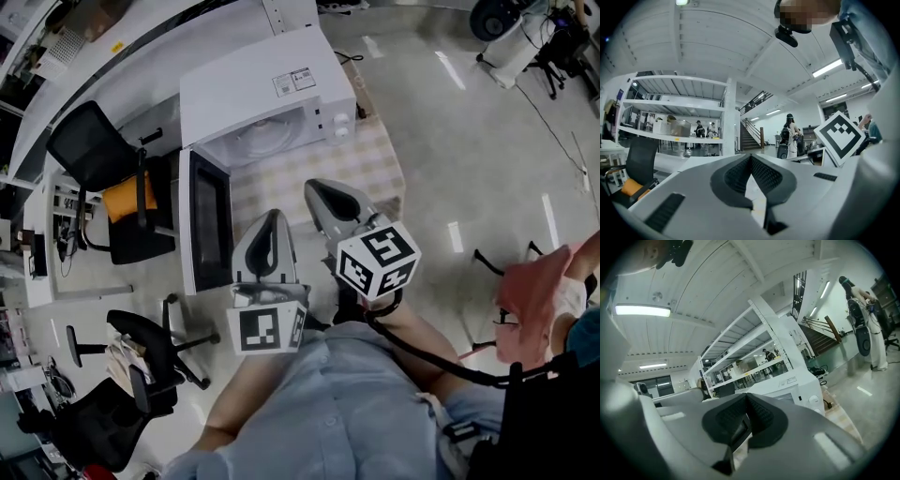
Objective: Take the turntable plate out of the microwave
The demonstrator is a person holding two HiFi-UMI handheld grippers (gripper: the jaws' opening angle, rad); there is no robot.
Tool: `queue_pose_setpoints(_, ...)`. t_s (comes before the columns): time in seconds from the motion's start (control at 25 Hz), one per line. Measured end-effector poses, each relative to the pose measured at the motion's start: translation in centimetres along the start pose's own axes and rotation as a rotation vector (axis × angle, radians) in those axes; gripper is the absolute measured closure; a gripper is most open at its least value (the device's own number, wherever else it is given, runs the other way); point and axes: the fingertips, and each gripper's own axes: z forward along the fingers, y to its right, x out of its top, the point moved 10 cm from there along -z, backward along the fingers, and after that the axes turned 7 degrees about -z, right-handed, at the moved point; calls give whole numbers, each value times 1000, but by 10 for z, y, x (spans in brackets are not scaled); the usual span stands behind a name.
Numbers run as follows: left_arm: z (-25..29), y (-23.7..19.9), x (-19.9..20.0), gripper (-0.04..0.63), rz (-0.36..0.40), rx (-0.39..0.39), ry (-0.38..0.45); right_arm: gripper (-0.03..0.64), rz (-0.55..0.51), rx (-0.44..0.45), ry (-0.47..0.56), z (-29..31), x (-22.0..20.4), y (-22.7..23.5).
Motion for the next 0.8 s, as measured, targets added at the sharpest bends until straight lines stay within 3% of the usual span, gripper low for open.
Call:
queue_pose_setpoints(0.48,32,-36,3,588,-6,82,56,615,-44,43,-15,59,10,23)
queue_pose_setpoints(0.8,82,-80,-5,588,-64,66,49,615,-60,6,-54,106,8,42)
